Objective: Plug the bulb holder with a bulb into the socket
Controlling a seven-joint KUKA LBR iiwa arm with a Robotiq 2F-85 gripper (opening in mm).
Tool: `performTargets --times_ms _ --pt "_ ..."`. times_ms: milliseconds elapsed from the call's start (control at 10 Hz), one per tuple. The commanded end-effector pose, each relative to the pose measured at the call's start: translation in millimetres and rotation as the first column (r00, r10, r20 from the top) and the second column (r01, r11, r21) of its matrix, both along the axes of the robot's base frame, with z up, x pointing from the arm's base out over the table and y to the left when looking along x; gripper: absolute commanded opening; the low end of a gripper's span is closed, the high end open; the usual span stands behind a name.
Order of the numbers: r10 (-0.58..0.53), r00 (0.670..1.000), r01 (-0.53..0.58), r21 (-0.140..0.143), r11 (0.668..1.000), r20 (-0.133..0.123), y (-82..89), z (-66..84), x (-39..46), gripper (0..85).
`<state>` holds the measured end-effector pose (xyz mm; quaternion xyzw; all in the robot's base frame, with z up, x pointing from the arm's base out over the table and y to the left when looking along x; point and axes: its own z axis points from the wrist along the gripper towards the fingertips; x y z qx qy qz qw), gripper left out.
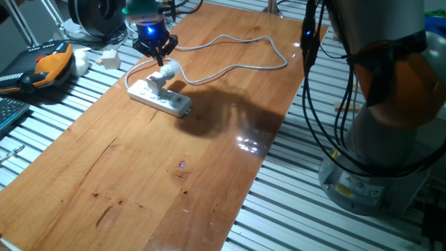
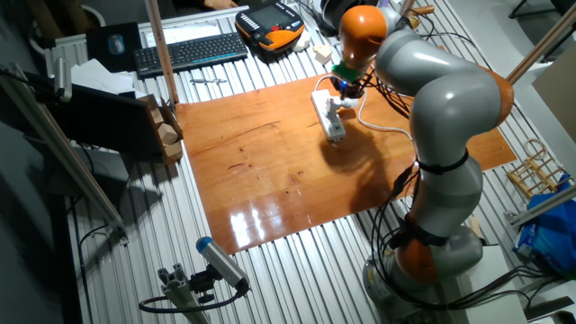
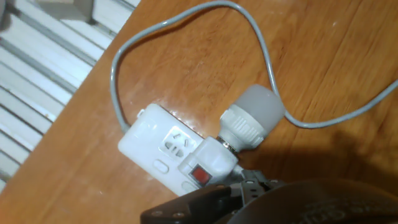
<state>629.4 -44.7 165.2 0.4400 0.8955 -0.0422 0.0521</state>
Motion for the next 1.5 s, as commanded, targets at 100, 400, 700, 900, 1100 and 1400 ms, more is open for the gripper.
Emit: performTargets --times_ms 100,400,700,900,1100,1400 --pt "0.843 0.535 -0.844 0.011 0.536 -0.058 -0.5 0.2 -0.1 0.0" --pt "0.894 0.445 -0.893 0.049 0.448 -0.057 -1.3 0.0 -0.9 0.0" --pt "0.893 0.449 -0.891 0.048 0.451 -0.041 10.7 1.6 -9.1 0.0" --pt "0.89 0.455 -0.889 0.05 0.455 -0.018 22.9 0.1 -19.0 0.0" --pt "0.889 0.458 -0.888 0.041 0.458 -0.018 30.4 5.8 -21.1 0.0" --pt "0.897 0.443 -0.896 0.038 0.443 -0.01 27.5 11.1 -22.2 0.0"
